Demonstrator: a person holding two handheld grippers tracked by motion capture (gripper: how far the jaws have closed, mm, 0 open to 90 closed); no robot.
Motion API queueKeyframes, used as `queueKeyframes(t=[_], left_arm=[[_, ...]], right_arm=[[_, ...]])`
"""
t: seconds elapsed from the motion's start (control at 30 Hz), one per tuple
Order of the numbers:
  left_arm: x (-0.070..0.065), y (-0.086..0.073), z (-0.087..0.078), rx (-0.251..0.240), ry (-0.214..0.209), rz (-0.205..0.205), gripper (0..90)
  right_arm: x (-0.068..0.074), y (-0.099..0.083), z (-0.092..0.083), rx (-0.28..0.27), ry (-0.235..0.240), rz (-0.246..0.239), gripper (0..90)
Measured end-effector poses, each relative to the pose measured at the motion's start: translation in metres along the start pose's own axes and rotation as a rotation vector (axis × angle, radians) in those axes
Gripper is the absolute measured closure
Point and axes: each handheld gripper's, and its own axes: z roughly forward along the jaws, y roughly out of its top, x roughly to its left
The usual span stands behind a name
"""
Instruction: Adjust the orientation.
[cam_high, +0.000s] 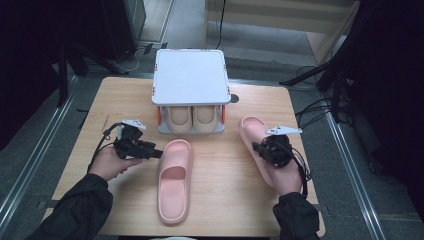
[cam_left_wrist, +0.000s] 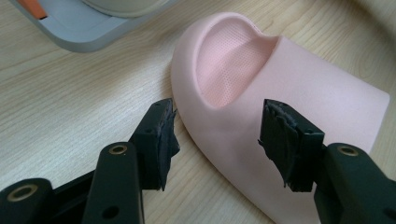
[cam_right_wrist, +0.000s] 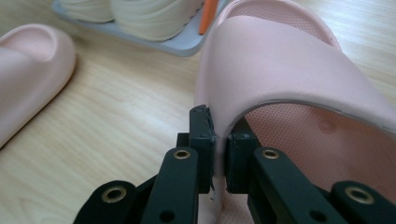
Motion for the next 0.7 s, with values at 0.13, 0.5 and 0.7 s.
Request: queueKeyframes(t=[0.13,0.5,0.7], left_arm=[[0.000,0.001,0.001,-0.003,-0.004,0.001,44.5],[-0.004,-0.001,0.000,-0.001,-0.006,0.008,44.5],[-0.003,-0.002,0.002,0.007,-0.006,0.012,44.6]], right_arm=[[0.018,-0.008,-0.005,0.001,0.012,-0.020,84.7],[0.062,-0.019,0.001,0.021,0.061,-0.087,84.4],[0.074,-0.021,0.014,0.045,0.081,-0.112,84.3]])
